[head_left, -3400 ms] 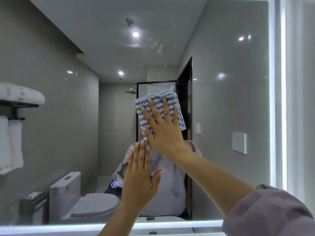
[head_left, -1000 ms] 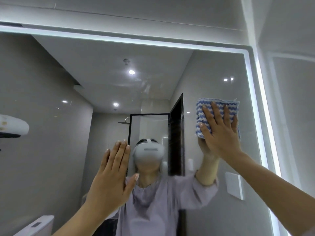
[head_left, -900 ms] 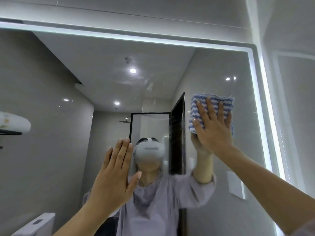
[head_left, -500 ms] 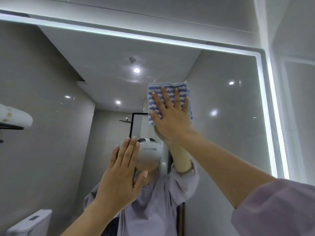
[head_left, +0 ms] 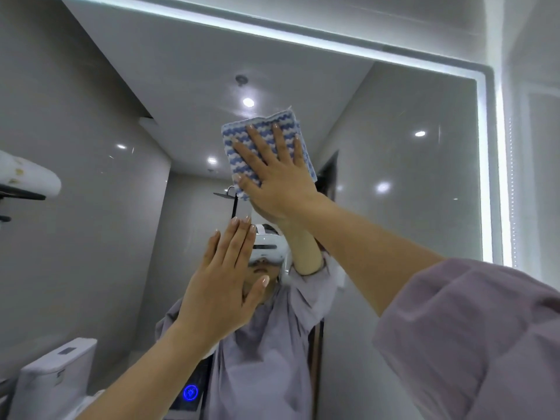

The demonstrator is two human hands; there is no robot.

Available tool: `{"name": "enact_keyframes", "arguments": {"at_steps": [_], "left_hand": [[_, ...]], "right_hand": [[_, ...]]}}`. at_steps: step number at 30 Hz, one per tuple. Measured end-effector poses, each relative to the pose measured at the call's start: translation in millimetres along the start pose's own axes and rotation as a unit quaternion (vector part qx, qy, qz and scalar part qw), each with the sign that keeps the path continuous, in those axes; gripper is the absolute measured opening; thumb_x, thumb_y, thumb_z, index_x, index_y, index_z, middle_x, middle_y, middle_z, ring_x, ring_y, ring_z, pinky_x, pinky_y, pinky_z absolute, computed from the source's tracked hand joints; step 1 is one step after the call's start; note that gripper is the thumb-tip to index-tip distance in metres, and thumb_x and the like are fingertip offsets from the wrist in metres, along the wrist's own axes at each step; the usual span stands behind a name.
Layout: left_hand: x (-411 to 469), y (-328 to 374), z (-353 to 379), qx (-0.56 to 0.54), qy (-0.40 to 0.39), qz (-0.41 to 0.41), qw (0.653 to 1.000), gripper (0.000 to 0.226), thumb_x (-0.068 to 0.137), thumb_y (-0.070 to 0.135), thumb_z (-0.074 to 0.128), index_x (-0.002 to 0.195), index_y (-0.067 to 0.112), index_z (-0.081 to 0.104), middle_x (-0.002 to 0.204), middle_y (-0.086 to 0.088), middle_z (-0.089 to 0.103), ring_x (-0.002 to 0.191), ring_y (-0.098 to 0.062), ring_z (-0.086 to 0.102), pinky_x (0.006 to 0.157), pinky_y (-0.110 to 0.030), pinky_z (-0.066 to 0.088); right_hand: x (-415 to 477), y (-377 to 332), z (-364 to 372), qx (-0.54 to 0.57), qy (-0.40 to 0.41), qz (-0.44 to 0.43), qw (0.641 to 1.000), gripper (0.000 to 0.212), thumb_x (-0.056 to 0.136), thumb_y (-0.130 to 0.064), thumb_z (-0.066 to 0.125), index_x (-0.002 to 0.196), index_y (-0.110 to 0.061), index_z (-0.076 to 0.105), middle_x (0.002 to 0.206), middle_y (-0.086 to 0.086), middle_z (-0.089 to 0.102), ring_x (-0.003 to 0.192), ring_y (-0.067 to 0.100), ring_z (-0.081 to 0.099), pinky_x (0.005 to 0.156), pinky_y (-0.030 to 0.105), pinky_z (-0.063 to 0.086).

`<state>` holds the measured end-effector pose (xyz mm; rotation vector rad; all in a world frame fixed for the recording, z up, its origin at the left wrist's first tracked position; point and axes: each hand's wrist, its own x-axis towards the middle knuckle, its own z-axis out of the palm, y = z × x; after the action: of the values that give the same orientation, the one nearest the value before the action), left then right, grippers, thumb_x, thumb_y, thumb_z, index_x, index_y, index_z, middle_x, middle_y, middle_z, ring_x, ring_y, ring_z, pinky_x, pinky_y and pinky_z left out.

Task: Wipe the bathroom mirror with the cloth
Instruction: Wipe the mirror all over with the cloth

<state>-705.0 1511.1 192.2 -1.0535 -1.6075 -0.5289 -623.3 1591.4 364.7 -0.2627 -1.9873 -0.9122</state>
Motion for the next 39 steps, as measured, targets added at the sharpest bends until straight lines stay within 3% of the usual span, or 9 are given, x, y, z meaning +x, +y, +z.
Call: {"name": "enact_keyframes", "arguments": {"at_steps": [7,13,19,29,39], "left_hand": [[-1.2,-0.5,-3.2,-0.007,0.013,0.006,1.0,0.074,0.095,0.051,0.028,0.151,0.004,0.018,0.161,-0.011,0.012,0.149,-0.027,0.01,0.12,-0.043,0.014],[-1.3,-2.0,0.9,-0.004,0.018,0.009,1.0,0.074,0.096,0.052,0.027,0.151,0.004,0.018,0.161,-0.011,0.012,0.149,-0.027,0.012,0.119,-0.043,0.014],[-1.1,-2.6,1.8,0.006,0.015,0.009,1.0,0.075,0.095,0.052,0.027,0.151,0.003,0.016,0.16,-0.012,0.013,0.149,-0.027,0.012,0.118,-0.045,0.016],[-0.5,-1.8,4.6,-0.01,0.039,0.013,0.999,0.073,0.095,0.05,0.029,0.15,0.002,0.022,0.159,-0.014,0.018,0.148,-0.028,0.015,0.119,-0.044,0.015],[-0.2,-1.3,7.3,-0.023,0.063,0.014,0.998,0.072,0.095,0.048,0.033,0.149,0.001,0.026,0.159,-0.014,0.02,0.148,-0.028,0.017,0.119,-0.044,0.015]], "right_hand": [[-1.3,42.6,-1.7,-0.029,0.01,-0.015,0.999,0.065,0.095,-0.065,0.01,0.151,-0.039,-0.011,0.161,-0.009,-0.016,0.146,0.023,-0.022,0.117,0.046,-0.016],[-11.1,121.4,-4.9,0.0,0.009,0.118,0.993,0.064,0.096,-0.064,0.013,0.15,-0.042,-0.013,0.16,-0.013,-0.017,0.147,0.021,-0.019,0.117,0.044,-0.012],[-44.3,168.1,-2.5,0.046,0.025,0.265,0.963,0.062,0.096,-0.064,0.016,0.149,-0.045,-0.008,0.16,-0.014,-0.012,0.148,0.022,-0.014,0.118,0.044,-0.01],[-32.2,153.9,2.6,0.056,0.011,0.313,0.948,0.064,0.096,-0.061,0.014,0.15,-0.039,-0.012,0.16,-0.008,-0.017,0.146,0.029,-0.02,0.114,0.051,-0.015],[-2.8,90.3,-2.6,0.051,0.043,0.266,0.962,0.065,0.097,-0.058,0.014,0.152,-0.034,-0.012,0.161,-0.002,-0.017,0.145,0.033,-0.022,0.113,0.052,-0.017]]}}
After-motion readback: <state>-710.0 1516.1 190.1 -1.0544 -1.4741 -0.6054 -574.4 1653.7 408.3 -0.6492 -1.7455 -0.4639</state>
